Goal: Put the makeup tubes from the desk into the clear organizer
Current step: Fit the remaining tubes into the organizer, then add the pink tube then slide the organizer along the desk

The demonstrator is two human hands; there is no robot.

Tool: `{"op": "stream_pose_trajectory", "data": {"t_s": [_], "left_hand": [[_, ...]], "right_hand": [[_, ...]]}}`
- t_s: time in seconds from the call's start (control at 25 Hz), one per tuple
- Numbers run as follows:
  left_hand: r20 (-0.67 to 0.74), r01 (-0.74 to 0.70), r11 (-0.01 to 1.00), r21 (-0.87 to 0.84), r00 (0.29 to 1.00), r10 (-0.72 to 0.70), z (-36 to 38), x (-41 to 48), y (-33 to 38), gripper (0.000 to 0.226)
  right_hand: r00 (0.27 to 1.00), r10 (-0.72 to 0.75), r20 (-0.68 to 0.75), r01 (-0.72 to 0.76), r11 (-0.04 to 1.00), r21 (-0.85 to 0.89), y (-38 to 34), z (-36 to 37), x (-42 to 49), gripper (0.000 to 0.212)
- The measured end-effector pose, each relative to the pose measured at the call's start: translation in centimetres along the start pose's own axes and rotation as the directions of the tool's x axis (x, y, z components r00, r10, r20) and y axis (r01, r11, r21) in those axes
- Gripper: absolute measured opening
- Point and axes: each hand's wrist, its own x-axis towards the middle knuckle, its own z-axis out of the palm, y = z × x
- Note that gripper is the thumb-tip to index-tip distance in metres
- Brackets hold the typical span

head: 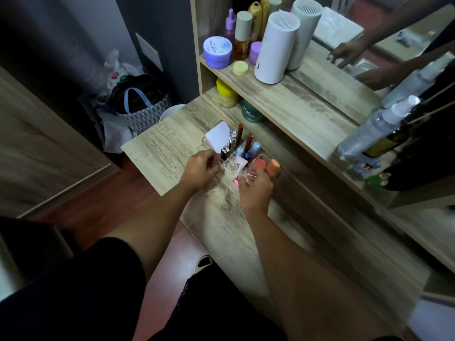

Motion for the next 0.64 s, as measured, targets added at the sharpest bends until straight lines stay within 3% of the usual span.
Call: {"op": "stream_pose_trajectory", "data": {"t_s": [0.16, 0.28, 0.36, 0.48, 0.64], "left_hand": [[0.195, -0.174, 0.981, 0.089, 0.969, 0.154, 1.0, -2.5, 0.7, 0.021], [0.312, -0.341, 0.919, 0.2, 0.911, 0.27, 1.7, -3.0, 1.0, 0.026], [0.352, -0.426, 0.867, 0.259, 0.877, 0.326, 2.2, -3.1, 1.1, 0.029], [0.389, -0.484, 0.806, 0.341, 0.853, 0.347, 3.0, -3.0, 1.0, 0.032], [0.419, -0.487, 0.78, 0.394, 0.85, 0.319, 3.7, -2.3, 1.2, 0.034]], "right_hand": [[0.993, -0.119, 0.003, 0.118, 0.979, -0.167, 3.2, -1.6, -4.0, 0.025], [0.997, -0.077, -0.019, 0.064, 0.921, -0.385, 6.0, -2.2, -5.9, 0.05], [0.998, 0.012, 0.057, 0.017, 0.876, -0.481, 7.7, -2.3, -6.3, 0.076], [0.981, 0.044, 0.188, 0.063, 0.848, -0.526, 9.6, -1.9, -6.4, 0.096], [0.97, 0.066, 0.235, 0.076, 0.832, -0.55, 10.3, -1.2, -6.4, 0.102]]}}
